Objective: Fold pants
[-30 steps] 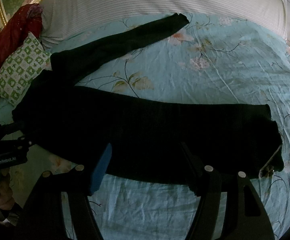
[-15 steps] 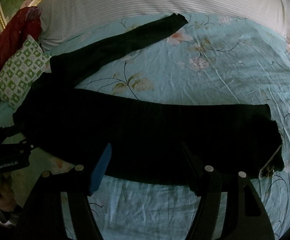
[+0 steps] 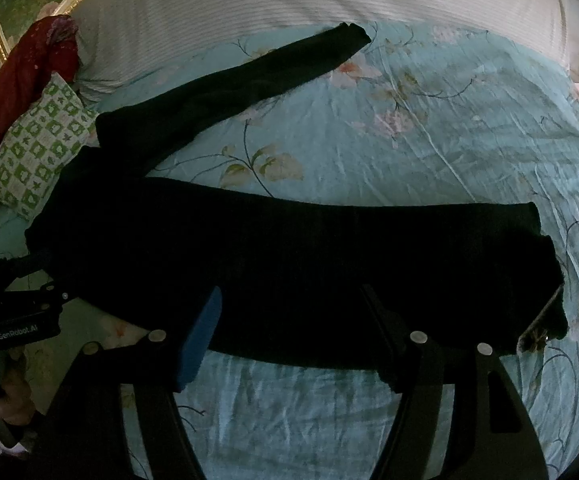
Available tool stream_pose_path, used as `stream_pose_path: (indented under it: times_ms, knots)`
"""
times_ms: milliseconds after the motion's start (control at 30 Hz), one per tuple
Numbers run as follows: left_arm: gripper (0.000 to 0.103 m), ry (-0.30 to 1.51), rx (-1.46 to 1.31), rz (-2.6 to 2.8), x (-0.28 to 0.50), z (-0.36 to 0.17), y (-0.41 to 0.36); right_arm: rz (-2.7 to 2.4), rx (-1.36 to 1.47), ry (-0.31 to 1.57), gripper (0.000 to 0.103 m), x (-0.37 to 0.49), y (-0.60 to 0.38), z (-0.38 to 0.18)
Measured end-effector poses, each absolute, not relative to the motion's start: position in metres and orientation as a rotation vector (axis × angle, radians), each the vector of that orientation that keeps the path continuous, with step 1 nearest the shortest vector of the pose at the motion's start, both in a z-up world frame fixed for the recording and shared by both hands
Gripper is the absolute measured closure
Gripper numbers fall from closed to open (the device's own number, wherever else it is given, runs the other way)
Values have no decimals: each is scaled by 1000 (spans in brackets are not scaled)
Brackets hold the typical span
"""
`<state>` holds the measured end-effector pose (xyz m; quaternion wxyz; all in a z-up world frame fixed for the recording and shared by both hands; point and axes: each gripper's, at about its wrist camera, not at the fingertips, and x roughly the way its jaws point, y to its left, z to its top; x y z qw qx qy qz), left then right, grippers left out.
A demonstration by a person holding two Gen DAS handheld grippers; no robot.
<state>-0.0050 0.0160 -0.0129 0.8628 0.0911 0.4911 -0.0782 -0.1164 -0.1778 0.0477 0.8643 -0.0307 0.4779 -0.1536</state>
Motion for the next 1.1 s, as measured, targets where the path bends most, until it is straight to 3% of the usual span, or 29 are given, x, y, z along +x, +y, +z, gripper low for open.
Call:
stream_pose_path:
  times_ms: [667,1100]
  knots:
    - [9,1055,190,-196,56,22,0,-347,32,995,32,-85,-212,65]
    - [9,1022,165,-187,152,58,-19,-275,24,992,32,15,-243,101]
